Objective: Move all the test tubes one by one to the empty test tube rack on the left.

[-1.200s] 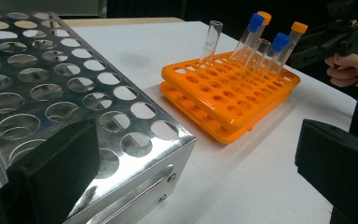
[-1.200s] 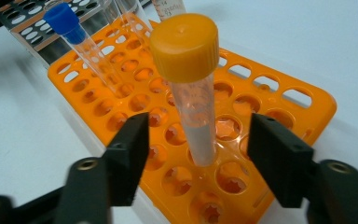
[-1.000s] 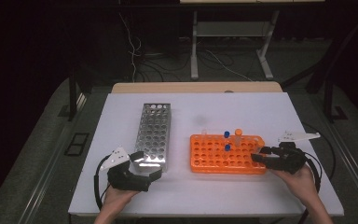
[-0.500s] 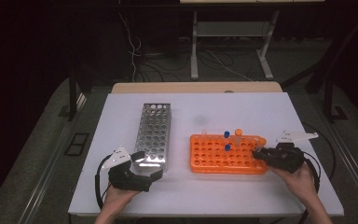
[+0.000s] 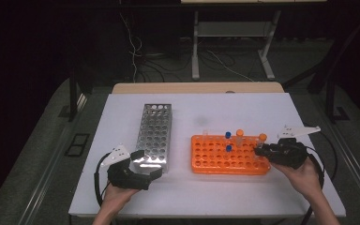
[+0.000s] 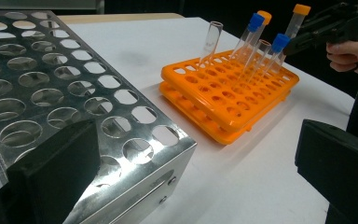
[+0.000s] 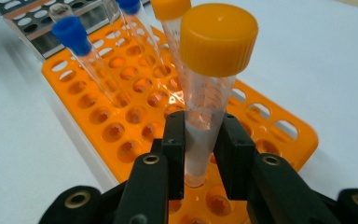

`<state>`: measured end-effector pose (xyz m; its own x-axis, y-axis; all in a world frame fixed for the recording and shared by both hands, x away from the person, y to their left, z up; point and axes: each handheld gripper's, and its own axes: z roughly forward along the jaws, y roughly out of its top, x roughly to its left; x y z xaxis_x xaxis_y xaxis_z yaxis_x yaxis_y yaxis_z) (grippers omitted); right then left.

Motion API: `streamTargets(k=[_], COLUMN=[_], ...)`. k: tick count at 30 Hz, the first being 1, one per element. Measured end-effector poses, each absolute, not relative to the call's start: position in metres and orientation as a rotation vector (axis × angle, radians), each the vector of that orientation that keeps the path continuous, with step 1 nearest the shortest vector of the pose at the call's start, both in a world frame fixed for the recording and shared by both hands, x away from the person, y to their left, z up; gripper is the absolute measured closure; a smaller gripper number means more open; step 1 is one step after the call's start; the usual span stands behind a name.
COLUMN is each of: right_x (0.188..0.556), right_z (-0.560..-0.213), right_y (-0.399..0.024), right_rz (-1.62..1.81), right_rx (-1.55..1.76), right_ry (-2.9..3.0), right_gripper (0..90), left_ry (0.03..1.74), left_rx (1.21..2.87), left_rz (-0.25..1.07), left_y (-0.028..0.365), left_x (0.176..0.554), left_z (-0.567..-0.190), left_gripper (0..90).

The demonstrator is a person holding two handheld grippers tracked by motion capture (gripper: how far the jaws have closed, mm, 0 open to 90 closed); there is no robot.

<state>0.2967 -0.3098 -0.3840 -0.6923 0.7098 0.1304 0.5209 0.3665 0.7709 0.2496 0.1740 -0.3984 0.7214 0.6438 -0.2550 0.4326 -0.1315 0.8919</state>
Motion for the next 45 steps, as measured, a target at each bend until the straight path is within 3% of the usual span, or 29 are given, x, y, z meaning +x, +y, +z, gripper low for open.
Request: streamTargets(k=[27,45], right_x=[0.310,0.333], right_z=[-0.297,-0.279], right_y=[-0.269,-0.224], right_rz=[1.292,1.319], right_rx=[0.846,0.750], right_ry=[2.513,2.552], right_gripper=[74.0,74.1], left_ry=[0.825,0.748], left_rx=[1.813,1.860], left_rz=[0.168,0.156], left_y=[0.174,0.155], left_x=[0.274,0.298], left_z=[-0.369,-0.336], left_gripper=[0.0,0.0])
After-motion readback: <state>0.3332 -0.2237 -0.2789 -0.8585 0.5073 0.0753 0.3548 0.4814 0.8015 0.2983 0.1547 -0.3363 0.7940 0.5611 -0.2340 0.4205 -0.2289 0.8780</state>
